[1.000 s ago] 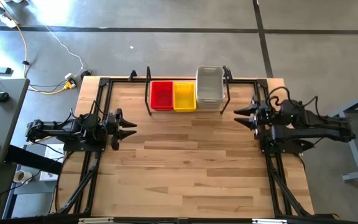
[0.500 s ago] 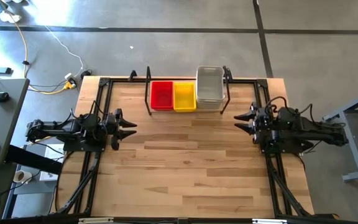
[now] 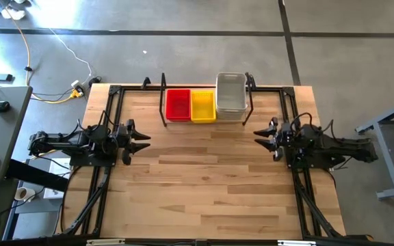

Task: Stack baskets on shelf by color
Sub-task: Return to Home Position

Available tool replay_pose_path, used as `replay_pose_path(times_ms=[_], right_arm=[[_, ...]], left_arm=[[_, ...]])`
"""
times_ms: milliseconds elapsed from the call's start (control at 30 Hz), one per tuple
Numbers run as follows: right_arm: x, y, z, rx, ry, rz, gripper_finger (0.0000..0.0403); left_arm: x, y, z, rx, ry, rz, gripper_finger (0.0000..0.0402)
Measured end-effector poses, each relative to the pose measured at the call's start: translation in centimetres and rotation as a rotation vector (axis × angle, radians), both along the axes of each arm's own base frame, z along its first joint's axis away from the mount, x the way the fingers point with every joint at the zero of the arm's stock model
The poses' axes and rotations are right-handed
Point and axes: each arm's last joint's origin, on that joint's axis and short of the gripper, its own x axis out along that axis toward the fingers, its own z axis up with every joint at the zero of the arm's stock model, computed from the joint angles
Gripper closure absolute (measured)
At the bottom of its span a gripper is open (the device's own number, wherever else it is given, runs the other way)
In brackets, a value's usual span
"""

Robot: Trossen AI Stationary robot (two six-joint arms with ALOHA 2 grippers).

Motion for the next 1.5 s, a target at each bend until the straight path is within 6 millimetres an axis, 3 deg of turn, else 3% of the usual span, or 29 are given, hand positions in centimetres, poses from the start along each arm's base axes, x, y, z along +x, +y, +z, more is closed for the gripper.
replay_pose_path(times_ms=[533, 1500], right_arm=[[0.2, -0.1, -1.3, 0.007, 0.065, -0.036, 0.0259], [0.2, -0.1, -1.4, 0.006, 0.069, -0.033, 0.0259]], left_arm=[[0.0, 0.0, 0.0, 0.000, 0.000, 0.000, 0.0268], [0.0, 0.0, 0.0, 0.000, 0.000, 0.000, 0.0268]])
